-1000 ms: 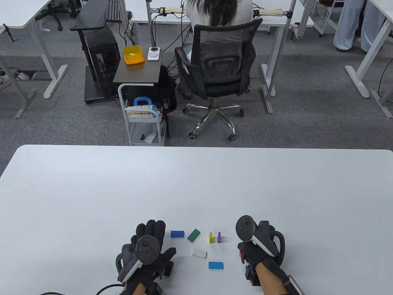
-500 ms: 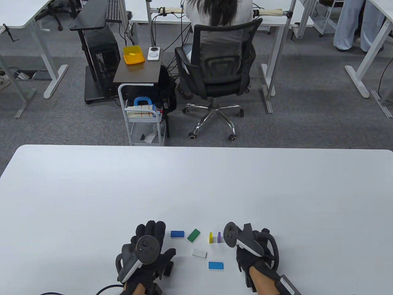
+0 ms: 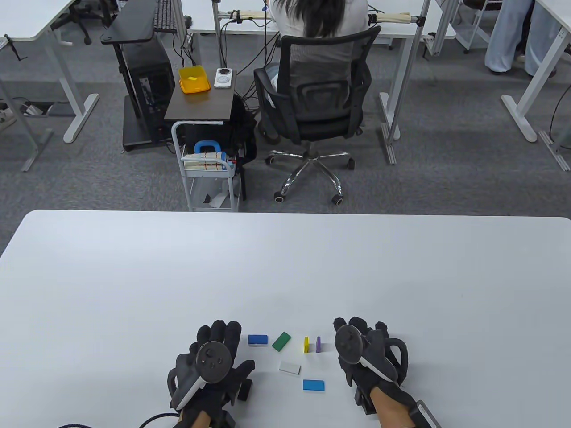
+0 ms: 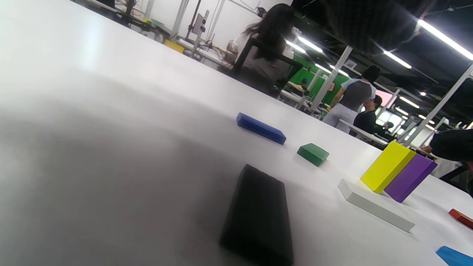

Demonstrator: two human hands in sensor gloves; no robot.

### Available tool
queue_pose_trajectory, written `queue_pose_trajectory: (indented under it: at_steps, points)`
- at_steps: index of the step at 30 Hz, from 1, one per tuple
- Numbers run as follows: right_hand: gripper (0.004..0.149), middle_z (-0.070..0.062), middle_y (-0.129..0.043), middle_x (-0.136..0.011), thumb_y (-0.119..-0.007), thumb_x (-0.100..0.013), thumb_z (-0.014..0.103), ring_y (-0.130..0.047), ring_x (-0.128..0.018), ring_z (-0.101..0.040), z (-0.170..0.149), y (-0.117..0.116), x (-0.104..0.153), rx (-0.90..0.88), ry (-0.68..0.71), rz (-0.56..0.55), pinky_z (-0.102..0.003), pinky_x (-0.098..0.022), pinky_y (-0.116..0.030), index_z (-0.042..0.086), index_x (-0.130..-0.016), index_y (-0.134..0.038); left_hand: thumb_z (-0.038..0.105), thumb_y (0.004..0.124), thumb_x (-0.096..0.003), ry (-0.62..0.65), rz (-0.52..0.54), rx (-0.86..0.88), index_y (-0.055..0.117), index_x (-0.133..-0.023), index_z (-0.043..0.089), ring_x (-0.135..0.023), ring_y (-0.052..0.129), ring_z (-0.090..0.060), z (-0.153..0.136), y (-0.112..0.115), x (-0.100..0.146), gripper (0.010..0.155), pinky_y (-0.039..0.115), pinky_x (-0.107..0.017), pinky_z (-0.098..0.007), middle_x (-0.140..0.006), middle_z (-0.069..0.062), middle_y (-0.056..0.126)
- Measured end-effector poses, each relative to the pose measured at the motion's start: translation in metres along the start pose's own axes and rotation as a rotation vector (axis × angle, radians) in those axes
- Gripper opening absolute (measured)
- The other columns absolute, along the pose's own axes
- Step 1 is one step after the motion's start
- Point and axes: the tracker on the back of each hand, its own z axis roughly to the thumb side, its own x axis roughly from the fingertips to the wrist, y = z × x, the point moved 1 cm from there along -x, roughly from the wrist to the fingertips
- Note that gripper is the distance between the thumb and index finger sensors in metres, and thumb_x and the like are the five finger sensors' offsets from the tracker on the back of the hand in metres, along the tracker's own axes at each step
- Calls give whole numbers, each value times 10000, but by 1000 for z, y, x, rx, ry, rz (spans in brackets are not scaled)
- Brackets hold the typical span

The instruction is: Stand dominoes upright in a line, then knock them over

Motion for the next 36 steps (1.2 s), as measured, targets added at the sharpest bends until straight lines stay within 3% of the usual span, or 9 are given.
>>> queue_pose_trajectory:
  at_steps: [2,7,11,13,16,20,25,29,36]
  points:
    - [594,-167,-659,-980,-972,-330,318,-984,-685,-245,1,4,2,-25,19,-74,-525,-718,-663,186,-892,-837,618,723,-393,3,-1,-5,222,-1049,381,-1104,253,-462,1,1,0,858,390,-813,-643,-1225,-65,248]
    - [578,-191,-651,-1010,-918,-353,406,-994,-674,-285,2,3,2,-149,55,-48,-536,-705,-664,145,-866,-866,620,721,-392,7,-4,-9,220,-1049,377,-1103,253,-463,2,1,0,862,392,-812,-643,-1224,-67,248]
    - [456,-159,-696,-997,-888,-396,306,-1007,-644,-292,2,7,5,-208,49,-154,-563,-655,-742,164,-829,-890,621,717,-393,6,-5,-1,224,-1049,385,-1104,253,-461,2,1,0,854,391,-811,-647,-1225,-68,246]
    - [549,-156,-667,-1014,-902,-388,288,-998,-663,-287,3,9,7,-228,48,-174,-556,-651,-752,186,-917,-793,617,717,-394,6,2,13,248,-1048,414,-1104,258,-462,0,-1,0,830,392,-811,-647,-1226,-67,248]
    - [692,-170,-684,-999,-922,-376,264,-1000,-689,-268,2,8,5,-258,42,-162,-524,-660,-752,171,-1007,-654,615,720,-394,-1,6,27,266,-1051,412,-1104,255,-463,-2,-3,1,823,390,-812,-647,-1226,-67,248]
    - [610,-144,-822,-896,-940,-369,234,-1038,-678,-278,-2,5,4,-325,48,-128,-504,-642,-781,163,-948,-759,615,721,-395,-3,7,28,276,-1052,406,-1103,256,-464,-3,-3,1,821,392,-811,-646,-1225,-68,249]
    - [524,-63,-922,-837,-941,-368,295,-966,-756,-326,-8,6,4,-431,44,-141,-595,-671,-679,224,-880,-850,616,721,-392,5,-1,10,275,-1053,394,-1103,258,-462,0,-2,1,828,394,-812,-644,-1225,-66,249]
    - [525,-54,-939,-819,-950,-361,312,-973,-667,-275,-12,5,3,-432,22,-152,-558,-650,-723,231,-872,-858,615,722,-393,4,-1,12,274,-1054,390,-1103,258,-462,0,-2,1,831,393,-812,-645,-1225,-68,249]
    - [604,-125,-891,-843,-974,-353,207,-1053,-530,-233,-5,-2,1,-444,67,-103,-520,-634,-765,165,-928,-793,611,722,-396,3,-10,13,278,-1054,388,-1103,258,-461,0,-2,1,825,396,-812,-644,-1225,-67,248]
